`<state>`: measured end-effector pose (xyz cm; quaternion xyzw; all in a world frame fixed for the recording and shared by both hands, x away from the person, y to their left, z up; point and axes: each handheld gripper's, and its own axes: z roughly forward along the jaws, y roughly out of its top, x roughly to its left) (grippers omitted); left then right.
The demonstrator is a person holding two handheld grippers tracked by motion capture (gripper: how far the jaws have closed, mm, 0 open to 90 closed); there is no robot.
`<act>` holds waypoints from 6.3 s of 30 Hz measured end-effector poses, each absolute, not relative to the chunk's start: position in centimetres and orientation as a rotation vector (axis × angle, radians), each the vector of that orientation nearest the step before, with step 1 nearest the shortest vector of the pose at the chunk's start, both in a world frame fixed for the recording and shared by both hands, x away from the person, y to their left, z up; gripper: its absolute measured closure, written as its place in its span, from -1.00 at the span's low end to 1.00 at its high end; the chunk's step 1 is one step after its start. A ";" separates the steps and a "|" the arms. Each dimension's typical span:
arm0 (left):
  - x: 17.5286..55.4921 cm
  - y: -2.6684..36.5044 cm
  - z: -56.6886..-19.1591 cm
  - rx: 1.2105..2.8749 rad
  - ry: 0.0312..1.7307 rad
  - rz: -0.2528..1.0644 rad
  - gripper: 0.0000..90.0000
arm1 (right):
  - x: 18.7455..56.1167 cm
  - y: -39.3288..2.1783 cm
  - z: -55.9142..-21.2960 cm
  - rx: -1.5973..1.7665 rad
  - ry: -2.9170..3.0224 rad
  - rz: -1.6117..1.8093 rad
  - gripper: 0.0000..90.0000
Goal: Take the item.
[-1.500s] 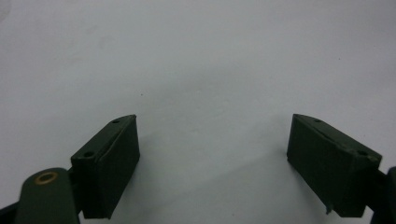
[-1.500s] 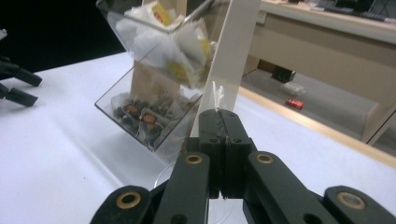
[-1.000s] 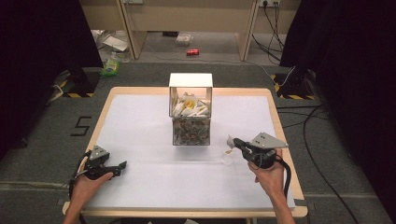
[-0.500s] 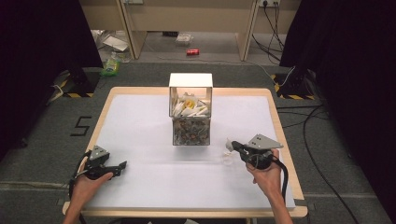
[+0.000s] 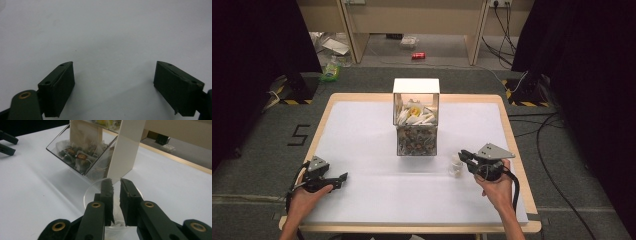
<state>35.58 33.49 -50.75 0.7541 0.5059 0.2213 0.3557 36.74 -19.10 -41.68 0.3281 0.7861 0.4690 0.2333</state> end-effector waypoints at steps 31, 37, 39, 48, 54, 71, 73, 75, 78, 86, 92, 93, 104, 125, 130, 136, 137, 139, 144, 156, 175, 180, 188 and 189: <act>35.6 33.5 -50.7 1.948 1.307 0.572 -0.64 | 36.3 -21.2 -41.3 1.108 2.091 1.310 -0.54; 35.6 33.5 -50.7 1.948 1.307 0.572 -0.64 | 36.1 -21.4 -41.4 1.092 2.094 1.321 -0.58; 35.6 33.5 -50.7 1.948 1.307 0.572 -0.64 | 36.0 -21.4 -41.5 1.095 2.101 1.315 -0.61; 35.6 33.5 -50.8 1.948 1.307 0.571 -0.64 | 35.7 -22.1 -42.3 1.120 2.092 1.314 -0.60; 35.6 33.5 -50.8 1.948 1.307 0.571 -0.64 | 35.3 -23.0 -42.7 1.157 2.074 1.313 -0.60; 35.6 33.5 -50.7 1.948 1.307 0.571 -0.64 | 34.9 -24.5 -44.5 1.210 2.084 1.278 -0.59; 35.6 33.5 -50.7 1.947 1.307 0.571 -0.64 | 34.8 -24.5 -44.7 1.214 2.090 1.273 -0.59; 35.6 33.5 -50.7 1.948 1.307 0.571 -0.64 | 34.8 -24.5 -45.0 1.217 2.099 1.269 -0.59; 35.6 33.5 -50.7 1.948 1.307 0.571 -0.64 | 34.8 -24.6 -45.2 1.220 2.105 1.261 -0.59; 35.6 33.5 -50.7 1.948 1.307 0.571 -0.64 | 34.6 -24.7 -45.9 1.234 2.113 1.249 -0.58; 35.6 33.5 -50.7 1.948 1.307 0.571 -0.64 | 34.3 -24.5 -46.6 1.236 2.135 1.234 -0.58; 35.6 33.5 -50.7 1.948 1.306 0.572 -0.64 | 34.3 -24.5 -46.7 1.238 2.138 1.229 -0.58; 35.6 33.5 -50.7 1.948 1.307 0.572 -0.64 | 33.6 -24.4 -47.3 1.229 2.154 1.204 -0.58; 35.6 33.5 -50.7 1.949 1.307 0.573 -0.64 | 32.1 -24.2 -48.6 1.204 2.194 1.159 -0.59; 35.6 33.5 -50.7 1.948 1.307 0.572 -0.64 | 31.6 -24.4 -48.7 1.209 2.193 1.155 -0.59; 35.6 33.5 -50.7 1.948 1.307 0.573 -0.64 | 31.1 -24.5 -49.0 1.213 2.203 1.144 -0.60; 35.6 33.5 -50.7 1.948 1.307 0.573 -0.64 | 31.1 -24.5 -49.0 1.214 2.203 1.144 -0.60; 35.6 33.5 -50.7 1.948 1.307 0.573 -0.64 | 30.9 -24.5 -49.0 1.211 2.207 1.142 -0.60; 35.6 33.5 -50.7 1.948 1.307 0.573 -0.64 | 30.5 -24.4 -49.2 1.210 2.205 1.120 -0.63; 35.6 33.5 -50.8 1.948 1.307 0.574 -0.64 | 29.7 -24.5 -49.7 1.208 2.221 1.046 -0.64; 35.6 33.5 -50.7 1.949 1.306 0.574 -0.64 | 28.5 -24.6 -50.4 1.210 2.208 1.033 -0.64; 35.6 33.5 -50.8 1.948 1.306 0.574 -0.64 | 28.3 -24.7 -50.5 1.212 2.196 1.043 -0.64; 35.6 33.5 -50.7 1.949 1.307 0.574 -0.64 | 28.2 -24.7 -50.5 1.213 2.193 1.048 -0.65; 35.6 33.5 -50.8 1.949 1.307 0.574 -0.64 | 28.2 -24.7 -50.5 1.212 2.193 1.048 -0.65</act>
